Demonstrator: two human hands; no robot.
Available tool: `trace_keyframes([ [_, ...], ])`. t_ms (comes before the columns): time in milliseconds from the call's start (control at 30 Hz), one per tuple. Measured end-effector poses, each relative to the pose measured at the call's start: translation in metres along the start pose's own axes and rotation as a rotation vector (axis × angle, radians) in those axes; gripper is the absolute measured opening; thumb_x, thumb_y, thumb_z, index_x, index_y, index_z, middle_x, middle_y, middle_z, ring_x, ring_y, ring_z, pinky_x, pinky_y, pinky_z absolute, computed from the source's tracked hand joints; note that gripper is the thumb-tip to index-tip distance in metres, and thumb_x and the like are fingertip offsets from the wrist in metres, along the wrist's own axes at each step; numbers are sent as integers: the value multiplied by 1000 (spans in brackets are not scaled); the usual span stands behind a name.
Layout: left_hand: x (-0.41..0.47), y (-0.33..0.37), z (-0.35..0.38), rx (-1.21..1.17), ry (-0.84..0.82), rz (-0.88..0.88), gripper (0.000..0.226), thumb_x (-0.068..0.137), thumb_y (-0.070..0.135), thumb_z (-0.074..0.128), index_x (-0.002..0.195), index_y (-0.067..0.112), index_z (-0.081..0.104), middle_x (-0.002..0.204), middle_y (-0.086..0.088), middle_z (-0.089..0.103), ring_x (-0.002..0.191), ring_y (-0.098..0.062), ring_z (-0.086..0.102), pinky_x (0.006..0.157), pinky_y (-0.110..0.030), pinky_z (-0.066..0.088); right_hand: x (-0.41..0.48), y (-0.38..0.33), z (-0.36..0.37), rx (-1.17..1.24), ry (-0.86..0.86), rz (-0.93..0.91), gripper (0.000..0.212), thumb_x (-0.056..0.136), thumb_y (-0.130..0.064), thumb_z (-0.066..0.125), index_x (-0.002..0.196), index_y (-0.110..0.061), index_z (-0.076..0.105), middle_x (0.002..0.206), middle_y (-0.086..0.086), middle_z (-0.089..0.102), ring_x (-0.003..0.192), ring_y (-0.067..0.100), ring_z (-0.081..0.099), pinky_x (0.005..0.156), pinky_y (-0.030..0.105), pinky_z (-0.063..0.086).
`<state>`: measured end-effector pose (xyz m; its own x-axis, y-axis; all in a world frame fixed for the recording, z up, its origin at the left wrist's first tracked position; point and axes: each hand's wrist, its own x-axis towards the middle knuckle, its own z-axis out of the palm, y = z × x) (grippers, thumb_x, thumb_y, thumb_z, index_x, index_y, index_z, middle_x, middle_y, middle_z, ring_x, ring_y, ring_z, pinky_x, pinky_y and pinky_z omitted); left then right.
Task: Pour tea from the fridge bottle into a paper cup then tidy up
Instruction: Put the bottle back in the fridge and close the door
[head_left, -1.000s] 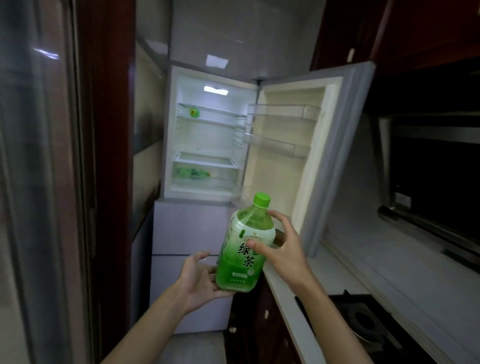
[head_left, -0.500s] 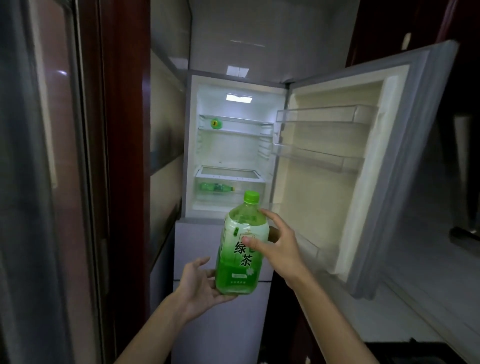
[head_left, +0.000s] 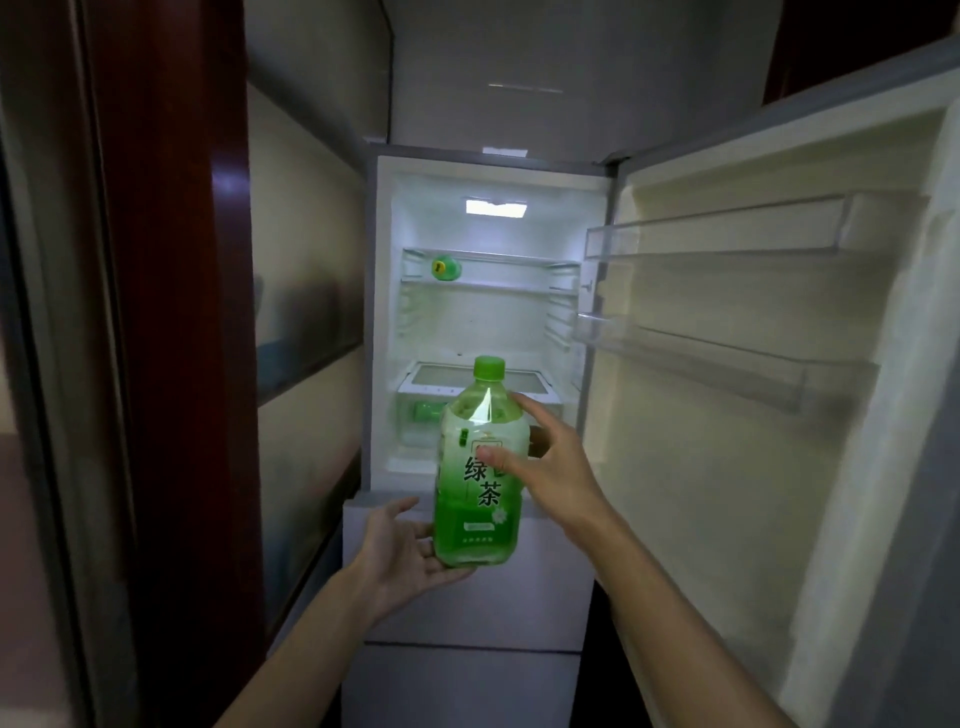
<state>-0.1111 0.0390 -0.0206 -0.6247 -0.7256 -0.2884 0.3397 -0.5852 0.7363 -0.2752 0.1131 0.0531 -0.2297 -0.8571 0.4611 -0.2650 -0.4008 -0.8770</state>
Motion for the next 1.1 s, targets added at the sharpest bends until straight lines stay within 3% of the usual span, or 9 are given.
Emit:
trace_keyframes([
  [367, 127, 65, -17, -12, 4, 1, 62, 94, 35, 42, 133, -12, 42, 131, -35, 51, 117, -46, 54, 90, -54, 48, 131, 71, 3, -17, 10, 28, 67, 71, -9, 85, 128, -25, 57, 101, 7, 74, 90, 17, 73, 74, 36, 61],
  [533, 189, 110, -26, -32, -40, -11, 62, 93, 36, 43, 133, -12, 41, 125, -32, 53, 103, -44, 60, 71, -52, 59, 197, 92, 10, -46, 50, 10, 66, 70, -10, 85, 127, -26, 56, 103, 1, 70, 87, 11, 71, 69, 30, 60],
  [667, 234, 144, -29, -10, -52, -23, 62, 94, 36, 41, 134, -11, 40, 121, -32, 54, 104, -45, 59, 79, -54, 51, 246, 108, 15, -74, 78, 13, 70, 70, -14, 86, 131, -27, 55, 110, 7, 69, 93, 20, 71, 73, 36, 61],
  [933, 305, 187, -31, 31, -64, -17, 57, 95, 37, 40, 128, -9, 44, 117, -29, 57, 103, -42, 60, 78, -51, 51, 318, 134, 17, -84, 116, -2, 73, 69, -13, 86, 134, -23, 54, 107, 10, 69, 91, 23, 72, 72, 40, 62],
  [1100, 345, 204, -36, 36, -50, -13, 52, 93, 36, 41, 118, -9, 48, 118, -29, 56, 108, -43, 58, 85, -52, 50, 355, 158, 16, -49, 109, 3, 73, 70, -9, 85, 135, -22, 53, 104, 10, 70, 88, 21, 73, 68, 35, 61],
])
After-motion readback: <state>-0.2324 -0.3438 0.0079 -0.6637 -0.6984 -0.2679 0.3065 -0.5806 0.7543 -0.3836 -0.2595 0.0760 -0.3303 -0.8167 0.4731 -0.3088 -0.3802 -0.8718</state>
